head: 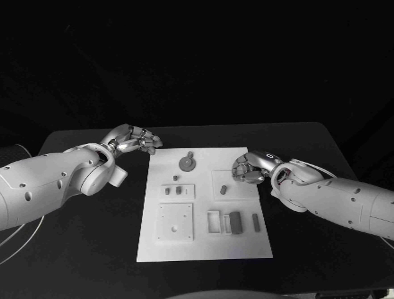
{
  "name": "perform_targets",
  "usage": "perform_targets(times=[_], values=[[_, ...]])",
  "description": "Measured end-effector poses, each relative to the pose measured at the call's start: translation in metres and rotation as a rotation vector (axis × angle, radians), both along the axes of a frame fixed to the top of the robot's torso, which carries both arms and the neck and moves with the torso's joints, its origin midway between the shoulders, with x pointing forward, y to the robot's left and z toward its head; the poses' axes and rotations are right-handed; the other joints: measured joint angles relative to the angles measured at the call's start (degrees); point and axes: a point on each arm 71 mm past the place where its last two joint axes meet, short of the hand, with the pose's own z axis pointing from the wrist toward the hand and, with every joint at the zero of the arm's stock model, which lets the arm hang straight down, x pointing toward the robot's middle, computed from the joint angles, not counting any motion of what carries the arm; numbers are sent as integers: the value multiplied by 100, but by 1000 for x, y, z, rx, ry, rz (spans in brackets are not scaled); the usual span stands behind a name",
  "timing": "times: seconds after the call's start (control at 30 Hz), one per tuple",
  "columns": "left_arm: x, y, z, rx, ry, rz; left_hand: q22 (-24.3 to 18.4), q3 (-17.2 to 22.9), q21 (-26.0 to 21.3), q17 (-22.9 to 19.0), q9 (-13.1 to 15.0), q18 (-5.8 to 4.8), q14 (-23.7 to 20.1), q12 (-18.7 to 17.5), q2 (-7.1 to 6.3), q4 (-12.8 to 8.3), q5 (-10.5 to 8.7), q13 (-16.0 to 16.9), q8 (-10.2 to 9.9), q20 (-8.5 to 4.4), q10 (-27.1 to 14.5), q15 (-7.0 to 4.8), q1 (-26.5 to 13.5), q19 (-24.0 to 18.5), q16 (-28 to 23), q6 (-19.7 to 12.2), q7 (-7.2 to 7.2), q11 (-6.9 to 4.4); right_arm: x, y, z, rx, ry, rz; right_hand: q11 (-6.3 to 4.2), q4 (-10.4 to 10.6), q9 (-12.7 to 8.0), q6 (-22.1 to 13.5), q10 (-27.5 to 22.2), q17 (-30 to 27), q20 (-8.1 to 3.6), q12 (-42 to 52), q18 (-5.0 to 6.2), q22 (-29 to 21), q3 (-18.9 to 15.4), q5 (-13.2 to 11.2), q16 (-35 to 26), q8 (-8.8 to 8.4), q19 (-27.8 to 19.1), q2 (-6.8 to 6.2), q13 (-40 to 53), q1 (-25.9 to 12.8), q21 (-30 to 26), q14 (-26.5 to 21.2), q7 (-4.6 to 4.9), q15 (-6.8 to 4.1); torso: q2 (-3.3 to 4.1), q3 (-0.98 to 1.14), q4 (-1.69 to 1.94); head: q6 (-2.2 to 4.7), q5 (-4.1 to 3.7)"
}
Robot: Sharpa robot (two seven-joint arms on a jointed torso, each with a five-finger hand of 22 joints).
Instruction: Assemble the parts on the task board
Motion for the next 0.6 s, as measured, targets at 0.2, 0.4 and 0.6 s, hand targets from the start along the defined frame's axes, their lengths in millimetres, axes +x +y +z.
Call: perform_targets(times=[0.2, 0.4, 0.6], values=[[0, 1, 0, 1, 0, 2, 0, 0, 0, 6, 0, -1, 0, 0, 0, 0, 0, -6, 0, 0, 0, 0, 0, 0, 0, 0, 0, 0, -1, 0, 0, 3, -7, -2, -21, -1, 3, 1, 21, 0, -3, -21, 19, 0, -1, 0, 0, 1, 4, 8, 0, -8, 23, 21, 0, -20, 0, 1, -1, -1, 0], [1, 2, 0, 2, 1, 5, 0, 0, 0, 6, -4, -2, 0, 0, -22, 0, 0, -8, 0, 0, 0, 0, 22, 0, 0, -15, -15, 0, -4, 0, 0, 9, -8, 0, -20, -7, 3, 2, 21, 0, -22, -21, 19, 0, -7, 0, 0, 1, 24, 55, 0, -55, 23, 35, -1, -29, 0, 1, -1, -1, -11], [1, 2, 0, 4, 2, 6, -5, -12, 0, 12, -8, -3, 0, -23, -22, 12, 0, -13, 0, 0, 0, 0, 23, 0, -22, -15, -15, 0, -7, -2, 2, 17, -11, 0, -41, -8, 2, 28, 41, 0, -22, -43, 22, 0, -8, -1, 0, 0, 26, 38, 0, -86, 23, 45, -24, -37, -1, 0, -2, 8, -40]])
